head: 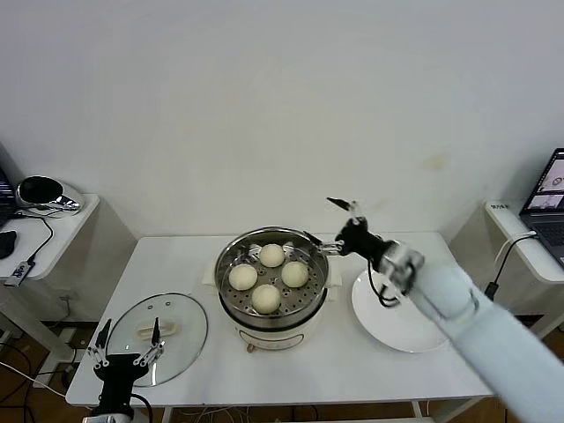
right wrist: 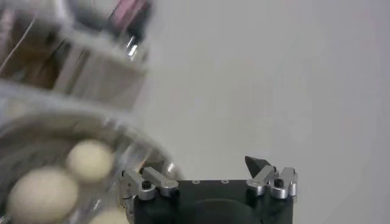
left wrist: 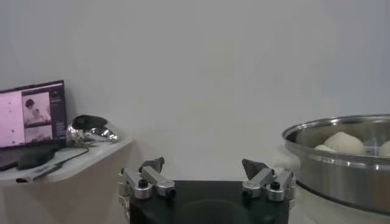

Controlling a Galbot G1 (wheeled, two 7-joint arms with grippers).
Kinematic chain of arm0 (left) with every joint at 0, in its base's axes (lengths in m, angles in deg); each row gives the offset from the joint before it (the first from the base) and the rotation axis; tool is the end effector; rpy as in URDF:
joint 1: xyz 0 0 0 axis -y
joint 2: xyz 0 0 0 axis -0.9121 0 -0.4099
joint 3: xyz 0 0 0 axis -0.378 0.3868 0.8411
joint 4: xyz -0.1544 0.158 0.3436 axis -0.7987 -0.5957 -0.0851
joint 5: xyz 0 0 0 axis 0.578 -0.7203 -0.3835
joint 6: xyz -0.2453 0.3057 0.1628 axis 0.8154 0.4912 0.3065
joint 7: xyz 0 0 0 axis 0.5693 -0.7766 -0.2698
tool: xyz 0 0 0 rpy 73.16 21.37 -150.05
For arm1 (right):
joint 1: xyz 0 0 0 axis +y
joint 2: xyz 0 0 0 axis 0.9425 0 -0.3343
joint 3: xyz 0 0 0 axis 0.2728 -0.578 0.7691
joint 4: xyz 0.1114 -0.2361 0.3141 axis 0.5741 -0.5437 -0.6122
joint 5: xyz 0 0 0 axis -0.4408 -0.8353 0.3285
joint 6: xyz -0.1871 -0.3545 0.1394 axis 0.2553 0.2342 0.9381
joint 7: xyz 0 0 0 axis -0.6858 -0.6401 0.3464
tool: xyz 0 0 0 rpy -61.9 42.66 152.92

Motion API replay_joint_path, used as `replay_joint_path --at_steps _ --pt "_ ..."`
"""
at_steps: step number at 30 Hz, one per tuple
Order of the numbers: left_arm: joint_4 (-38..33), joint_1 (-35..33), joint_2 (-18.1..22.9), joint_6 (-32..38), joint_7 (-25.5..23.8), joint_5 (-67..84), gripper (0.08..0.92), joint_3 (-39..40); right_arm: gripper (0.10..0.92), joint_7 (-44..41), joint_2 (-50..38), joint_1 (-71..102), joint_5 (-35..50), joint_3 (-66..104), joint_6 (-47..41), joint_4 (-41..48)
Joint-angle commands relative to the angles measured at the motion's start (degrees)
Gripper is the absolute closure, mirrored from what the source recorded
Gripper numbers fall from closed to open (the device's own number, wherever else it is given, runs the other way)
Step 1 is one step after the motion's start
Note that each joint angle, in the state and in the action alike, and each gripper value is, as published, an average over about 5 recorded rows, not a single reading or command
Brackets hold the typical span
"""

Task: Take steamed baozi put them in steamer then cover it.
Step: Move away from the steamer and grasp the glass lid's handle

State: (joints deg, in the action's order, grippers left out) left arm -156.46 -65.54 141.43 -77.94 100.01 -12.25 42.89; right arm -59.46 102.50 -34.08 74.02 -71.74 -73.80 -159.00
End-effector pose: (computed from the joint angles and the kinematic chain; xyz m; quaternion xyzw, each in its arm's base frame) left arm 0.1589 0.0925 -0.3632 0.0803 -0.9878 -0.1318 0.0203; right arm 0.4405 -0.0711 -0.2159 -0.3250 0.9132 -0.2224 0.1051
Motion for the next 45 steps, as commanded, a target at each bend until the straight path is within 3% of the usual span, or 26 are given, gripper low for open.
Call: replay_joint_path --at_steps 1,9,15,24,45 --pt "7.5 -0.2 -1.7 1.6 1.0 -39.0 0.177 -6.0 0.203 2.5 24.1 43.3 -6.2 43.0 16.8 -5.2" --pt "13.7 -3.4 -8.3 7.7 -0.3 -63.7 0.177 -10.5 0.203 7.5 29.5 46.9 -5.8 50.1 15.6 -6.7" --pt "20.2 3.0 -10.2 8.5 -0.5 -71.1 0.177 -6.2 0.203 12.0 30.6 47.2 -4.8 53.7 15.2 -5.7" --pt "26.0 11.7 -11.8 6.8 -3.3 -72.7 0.177 -0.6 0.203 12.8 31.4 47.6 -4.6 54.7 15.6 -5.0" --pt "38.9 29.5 -13.2 4.5 -4.5 -70.8 0.177 4.5 0.203 12.4 33.2 48.9 -6.7 54.1 17.0 -4.5"
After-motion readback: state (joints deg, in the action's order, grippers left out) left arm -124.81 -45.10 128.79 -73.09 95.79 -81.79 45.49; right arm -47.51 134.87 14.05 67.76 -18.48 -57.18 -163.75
